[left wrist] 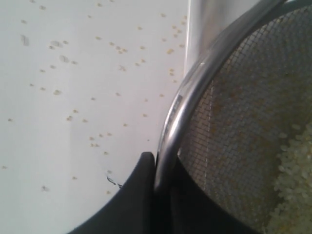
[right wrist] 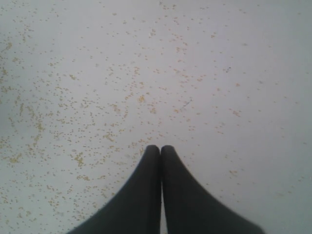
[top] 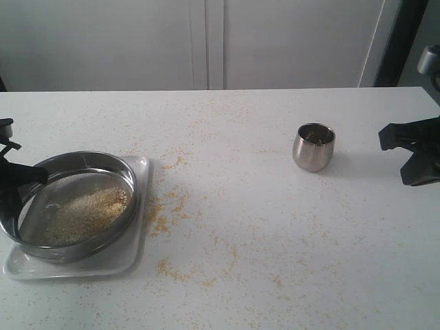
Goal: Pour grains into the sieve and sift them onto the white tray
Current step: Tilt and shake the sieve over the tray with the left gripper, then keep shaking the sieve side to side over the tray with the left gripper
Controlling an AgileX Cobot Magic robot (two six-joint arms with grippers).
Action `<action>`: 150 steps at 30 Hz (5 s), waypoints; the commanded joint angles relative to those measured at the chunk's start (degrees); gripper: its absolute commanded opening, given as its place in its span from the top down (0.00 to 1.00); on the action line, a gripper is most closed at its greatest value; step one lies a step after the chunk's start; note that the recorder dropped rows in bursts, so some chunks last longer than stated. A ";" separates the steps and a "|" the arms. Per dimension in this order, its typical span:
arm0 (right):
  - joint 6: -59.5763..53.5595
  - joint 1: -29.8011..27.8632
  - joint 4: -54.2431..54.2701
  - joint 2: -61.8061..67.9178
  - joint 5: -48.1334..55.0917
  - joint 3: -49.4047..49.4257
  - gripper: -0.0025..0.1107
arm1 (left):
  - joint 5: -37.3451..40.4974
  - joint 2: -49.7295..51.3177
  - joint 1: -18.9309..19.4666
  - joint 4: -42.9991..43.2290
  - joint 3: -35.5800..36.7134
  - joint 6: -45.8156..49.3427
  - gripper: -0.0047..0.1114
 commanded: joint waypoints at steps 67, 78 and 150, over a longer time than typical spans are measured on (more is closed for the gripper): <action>-0.26 -0.32 0.03 -0.41 -0.34 -0.01 0.98 | 6.83 -6.86 -6.02 -1.50 -2.38 1.43 0.96; -0.26 -0.32 0.03 -0.41 -0.34 -0.01 0.98 | 7.95 -6.11 -1.72 -11.00 -2.42 3.76 0.96; -0.26 -0.32 0.18 -0.31 -1.29 -0.01 0.98 | 2.46 -8.86 1.74 -1.22 1.33 -9.92 0.96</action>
